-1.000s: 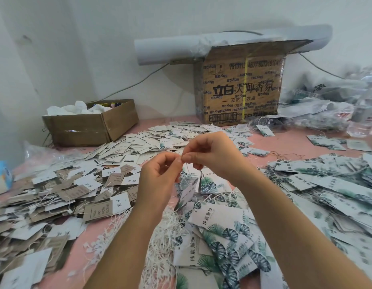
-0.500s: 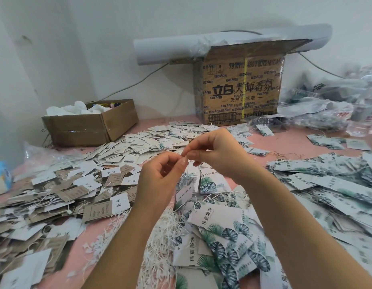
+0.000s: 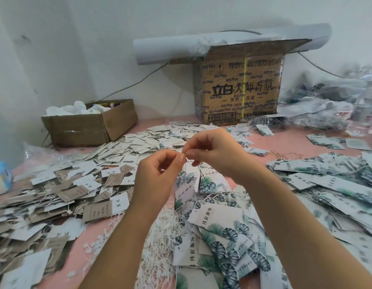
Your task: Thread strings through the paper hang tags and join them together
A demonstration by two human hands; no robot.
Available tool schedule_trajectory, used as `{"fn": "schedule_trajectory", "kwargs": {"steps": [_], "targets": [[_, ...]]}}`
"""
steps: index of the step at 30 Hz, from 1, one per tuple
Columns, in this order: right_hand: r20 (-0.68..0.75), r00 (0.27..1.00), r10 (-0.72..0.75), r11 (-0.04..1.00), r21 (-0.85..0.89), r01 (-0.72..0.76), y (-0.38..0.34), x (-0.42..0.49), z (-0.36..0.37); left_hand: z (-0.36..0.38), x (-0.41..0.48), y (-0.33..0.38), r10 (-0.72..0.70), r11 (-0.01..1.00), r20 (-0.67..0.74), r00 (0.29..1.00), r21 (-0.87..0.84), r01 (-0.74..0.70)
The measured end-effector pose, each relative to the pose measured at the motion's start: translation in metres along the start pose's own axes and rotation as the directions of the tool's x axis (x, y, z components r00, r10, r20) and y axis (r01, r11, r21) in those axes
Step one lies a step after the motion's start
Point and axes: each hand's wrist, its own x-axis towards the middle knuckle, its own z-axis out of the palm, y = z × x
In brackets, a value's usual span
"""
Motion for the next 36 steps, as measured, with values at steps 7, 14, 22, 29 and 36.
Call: {"fn": "schedule_trajectory", "kwargs": {"steps": [7,14,22,29,36], "targets": [[0.005,0.996,0.092,0.955,0.282,-0.089,0.006,0.002,0.003,-0.001,0.000,0.000,-0.002,1.000,-0.022,1.000,-0.013,0.001],[0.011,0.991,0.132,0.900,0.418,-0.124,0.007,0.002,0.005,0.000,-0.001,0.004,0.021,0.998,-0.019,1.000,-0.064,-0.022],[-0.004,0.993,0.118,0.928,0.357,-0.109,0.005,0.001,0.003,0.002,-0.001,0.004,-0.002,0.998,0.005,1.000,-0.059,0.002],[0.012,0.996,0.088,0.995,0.041,-0.088,-0.001,0.000,-0.001,0.000,-0.001,0.005,-0.028,0.997,0.077,0.997,-0.066,0.033],[0.090,0.987,0.132,0.990,0.037,-0.136,-0.002,-0.002,-0.007,-0.003,-0.001,0.008,-0.023,1.000,0.156,0.987,-0.008,0.025]]}}
